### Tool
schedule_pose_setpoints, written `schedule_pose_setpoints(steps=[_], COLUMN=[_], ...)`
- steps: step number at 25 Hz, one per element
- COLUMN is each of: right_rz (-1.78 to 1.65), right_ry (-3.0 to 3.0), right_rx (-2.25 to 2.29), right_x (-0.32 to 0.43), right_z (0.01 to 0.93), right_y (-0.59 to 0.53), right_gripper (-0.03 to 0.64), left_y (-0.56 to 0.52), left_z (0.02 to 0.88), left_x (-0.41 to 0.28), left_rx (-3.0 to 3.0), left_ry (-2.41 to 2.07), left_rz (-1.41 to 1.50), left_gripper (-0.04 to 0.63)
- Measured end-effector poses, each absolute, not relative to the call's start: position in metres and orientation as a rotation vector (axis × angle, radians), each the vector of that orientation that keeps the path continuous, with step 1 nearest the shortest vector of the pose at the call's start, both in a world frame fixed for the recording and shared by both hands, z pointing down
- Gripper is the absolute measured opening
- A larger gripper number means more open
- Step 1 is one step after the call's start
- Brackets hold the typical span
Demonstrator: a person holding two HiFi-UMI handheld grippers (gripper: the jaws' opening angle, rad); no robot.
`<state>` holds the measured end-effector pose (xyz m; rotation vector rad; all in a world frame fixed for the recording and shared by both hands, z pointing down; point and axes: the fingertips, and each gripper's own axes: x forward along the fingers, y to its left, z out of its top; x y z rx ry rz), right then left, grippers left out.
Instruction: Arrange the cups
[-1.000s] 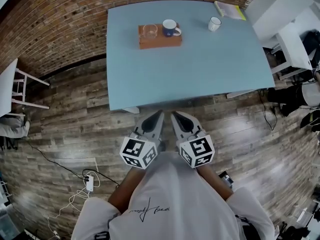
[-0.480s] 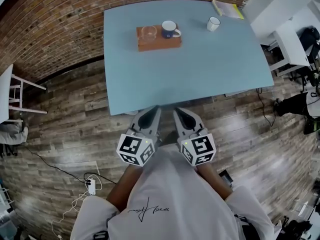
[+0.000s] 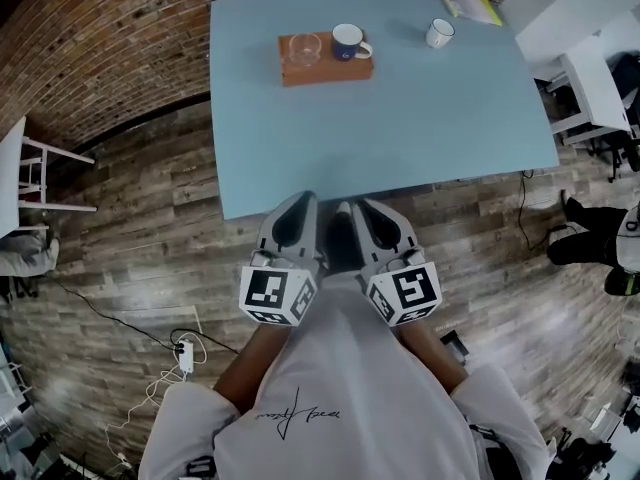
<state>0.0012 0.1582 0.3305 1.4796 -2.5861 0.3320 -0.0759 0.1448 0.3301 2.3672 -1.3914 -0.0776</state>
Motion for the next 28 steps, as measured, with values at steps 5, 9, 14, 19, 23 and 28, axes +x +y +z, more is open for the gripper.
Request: schedule_pose_setpoints(steps=[5, 9, 14, 19, 23, 28], right_rz=[0.349, 0.359, 0.36, 0.361, 0.339, 0.297], right_ry=[-2.601, -2.624, -2.683, -2.727, -2.791, -2.843], right_rx=[1.454, 1.426, 1.349, 1.274, 1.178, 1.058], right_x=[-0.001, 0.0, 0.002, 0.008, 0.014, 0.027], right_z=[0.33, 0.327, 0.324, 0.321, 0.317, 0.313], right_y=[0.134, 0.116, 0.093, 0.066, 0.049, 0.027], right_gripper=[0.021, 0.021, 0.021, 0.021, 0.021, 0.021], left_y=[0.124, 0.105, 0.08, 0.058, 0.042, 0.025], left_z=[0.33, 0.326, 0.322, 0.318, 0.313, 0.312], left_x=[-0.074, -0.072, -0.062, -0.049, -0.038, -0.024], left_rx=[2.367, 2.357, 2.375, 2.396, 2.401, 2.387], left_ry=[-1.386, -1.414, -1.407, -1.389, -1.411, -1.457], left_rz=[-0.055, -0.052, -0.046, -0.044, -0.047, -0.051], left_gripper=[0.009, 0.009, 0.009, 0.009, 0.009, 0.009])
